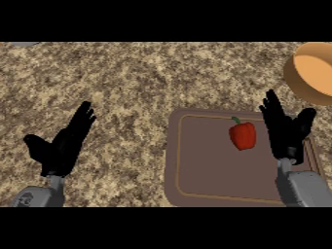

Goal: Pick the bell pepper from the tray and place it in the pot

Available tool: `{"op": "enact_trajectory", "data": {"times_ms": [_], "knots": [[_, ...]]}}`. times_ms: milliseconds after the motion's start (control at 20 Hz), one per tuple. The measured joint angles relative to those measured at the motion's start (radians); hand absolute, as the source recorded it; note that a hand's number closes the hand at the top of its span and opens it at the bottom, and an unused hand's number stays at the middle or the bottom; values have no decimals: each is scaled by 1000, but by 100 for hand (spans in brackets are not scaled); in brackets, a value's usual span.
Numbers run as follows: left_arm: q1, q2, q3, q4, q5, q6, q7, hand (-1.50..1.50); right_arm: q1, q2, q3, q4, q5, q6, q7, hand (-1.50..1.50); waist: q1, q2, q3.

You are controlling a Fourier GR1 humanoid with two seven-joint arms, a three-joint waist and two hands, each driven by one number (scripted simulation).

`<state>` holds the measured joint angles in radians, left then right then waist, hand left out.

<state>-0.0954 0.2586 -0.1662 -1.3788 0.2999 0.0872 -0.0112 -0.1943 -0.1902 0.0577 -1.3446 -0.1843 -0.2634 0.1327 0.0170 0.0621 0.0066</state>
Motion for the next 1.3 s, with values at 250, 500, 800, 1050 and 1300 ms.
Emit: {"op": "enact_trajectory", "data": {"times_ms": [250, 500, 800, 1050, 1300], "knots": [[-63, 23, 38, -40, -15, 27, -17, 0, -145, -76, 20, -37, -107, 276, -21, 150, 33, -45, 1], [-131, 37, 79, -83, -22, 57, -41, 0, -257, -282, 38, -57, -27, 504, -176, -150, 48, -55, -3], [-178, 43, 109, -108, -23, 85, -34, 0, -279, -464, 26, 0, 36, 778, -553, -150, 36, -44, 1], [-211, 44, 117, -110, -30, 103, -9, 0, -305, -593, 52, 84, 195, 805, -780, -150, 33, -42, 0], [-225, 43, 124, -105, -35, 112, 5, 0, -355, -678, 164, 126, 375, 743, -865, -150, 32, -46, -3]]}}
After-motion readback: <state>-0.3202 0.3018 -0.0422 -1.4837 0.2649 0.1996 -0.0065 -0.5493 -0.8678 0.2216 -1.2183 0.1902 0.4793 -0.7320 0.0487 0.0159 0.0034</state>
